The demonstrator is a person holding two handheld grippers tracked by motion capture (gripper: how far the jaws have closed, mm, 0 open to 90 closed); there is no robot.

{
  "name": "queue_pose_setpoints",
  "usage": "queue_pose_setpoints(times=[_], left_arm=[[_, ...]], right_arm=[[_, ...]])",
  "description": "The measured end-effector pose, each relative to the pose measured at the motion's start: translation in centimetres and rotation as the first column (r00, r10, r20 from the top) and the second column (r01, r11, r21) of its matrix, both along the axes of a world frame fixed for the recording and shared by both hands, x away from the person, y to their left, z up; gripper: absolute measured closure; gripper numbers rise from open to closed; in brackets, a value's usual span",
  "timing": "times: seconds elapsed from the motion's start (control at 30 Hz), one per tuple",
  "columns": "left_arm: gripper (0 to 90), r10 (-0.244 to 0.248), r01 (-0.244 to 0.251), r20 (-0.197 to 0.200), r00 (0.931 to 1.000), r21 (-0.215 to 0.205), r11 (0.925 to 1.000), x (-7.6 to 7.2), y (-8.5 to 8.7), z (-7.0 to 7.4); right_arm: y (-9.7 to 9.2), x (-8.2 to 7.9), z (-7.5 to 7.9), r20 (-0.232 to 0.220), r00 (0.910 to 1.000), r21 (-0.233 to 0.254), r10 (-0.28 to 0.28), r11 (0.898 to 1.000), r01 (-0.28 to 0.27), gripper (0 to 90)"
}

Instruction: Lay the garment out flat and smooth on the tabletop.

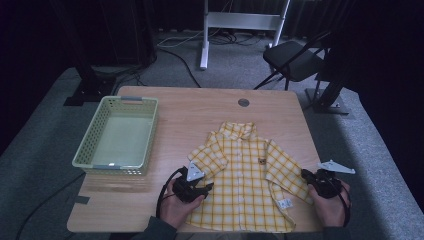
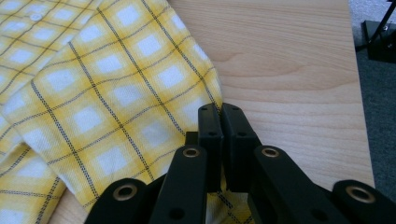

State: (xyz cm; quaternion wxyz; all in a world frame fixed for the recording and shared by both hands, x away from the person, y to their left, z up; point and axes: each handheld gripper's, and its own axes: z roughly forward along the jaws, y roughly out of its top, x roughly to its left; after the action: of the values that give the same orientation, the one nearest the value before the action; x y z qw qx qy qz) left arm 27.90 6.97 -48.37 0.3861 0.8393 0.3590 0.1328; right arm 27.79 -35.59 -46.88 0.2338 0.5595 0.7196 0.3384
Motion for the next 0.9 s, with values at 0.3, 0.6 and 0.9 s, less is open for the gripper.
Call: queue_pose_setpoints(times=[0.3, 0.6, 0.9], left_arm=[[51.0, -0.001, 0.001, 0.002, 1.0000, 0.003, 1.0000, 0.0, 0.0, 0.0], [51.0, 0.012, -0.012, 0.002, 0.9999, 0.002, 0.9999, -0.1, 0.1, 0.0], [52.4, -0.011, 0.011, 0.003, 0.9999, -0.040, 0.9991, -0.6, -0.3, 0.6]], right_arm=[[-0.6, -0.1, 0.0, -0.001, 0.9998, 0.009, -0.021, 1.000, 0.021, 86.9], [-1.3, -0.3, 0.0, -0.004, 0.9991, 0.016, -0.042, 0.999, 0.042, 86.9], [-0.5, -0.8, 1.2, 0.041, 0.9991, 0.042, -0.014, 0.999, 0.012, 72.7]])
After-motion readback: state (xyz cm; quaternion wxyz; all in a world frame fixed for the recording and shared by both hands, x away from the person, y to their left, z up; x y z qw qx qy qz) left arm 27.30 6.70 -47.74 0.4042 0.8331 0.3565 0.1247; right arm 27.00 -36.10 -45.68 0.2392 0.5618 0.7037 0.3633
